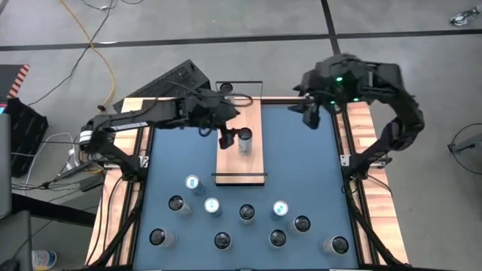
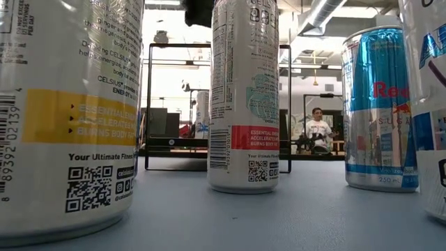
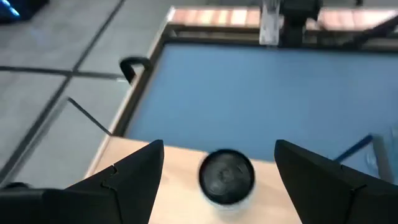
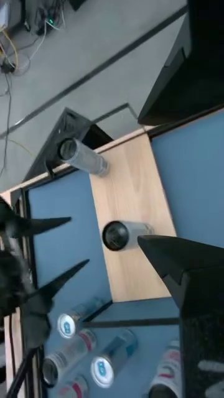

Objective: Place canned beverage on shelf
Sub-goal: Put the top white-blue soda can on the shelf

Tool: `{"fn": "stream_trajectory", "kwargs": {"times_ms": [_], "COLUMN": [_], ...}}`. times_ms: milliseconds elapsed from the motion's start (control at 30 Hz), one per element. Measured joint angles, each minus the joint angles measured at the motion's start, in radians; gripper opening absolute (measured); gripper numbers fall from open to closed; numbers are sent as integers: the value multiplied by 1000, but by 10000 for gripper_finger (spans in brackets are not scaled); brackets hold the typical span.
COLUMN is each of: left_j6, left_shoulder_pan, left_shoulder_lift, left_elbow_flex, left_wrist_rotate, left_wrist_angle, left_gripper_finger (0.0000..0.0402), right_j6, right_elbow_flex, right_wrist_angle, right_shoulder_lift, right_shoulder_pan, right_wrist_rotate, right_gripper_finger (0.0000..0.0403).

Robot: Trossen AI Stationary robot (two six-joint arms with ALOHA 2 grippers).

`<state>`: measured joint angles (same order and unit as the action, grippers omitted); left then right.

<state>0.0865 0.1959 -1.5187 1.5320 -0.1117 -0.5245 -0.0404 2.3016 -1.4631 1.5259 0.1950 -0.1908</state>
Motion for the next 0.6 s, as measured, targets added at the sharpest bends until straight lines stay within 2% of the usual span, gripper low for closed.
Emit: {"fn": "stream_trajectory", "kwargs": {"times_ms": [133,367,600], "left_j6": [20,12,-19], "left_shoulder_pan": [-16,-29,-36], "left_shoulder_lift": [-53,-119,-157], "left_elbow_flex": [-1,-1,1], "left_wrist_rotate": [-7,-86,-94], "left_wrist_angle": [29,24,34], "left_gripper_finger": [291,291,291], "right_j6": [14,14,6], "right_elbow_flex": [0,0,-2], "right_wrist_angle": [-15,-73,-100], "right_shoulder_lift": [-18,-16,0], "right_shoulder_pan": [-10,-25,-32], "right_wrist_rotate": [-24,-29,-28], "right_gripper_finger": [286,286,286]}}
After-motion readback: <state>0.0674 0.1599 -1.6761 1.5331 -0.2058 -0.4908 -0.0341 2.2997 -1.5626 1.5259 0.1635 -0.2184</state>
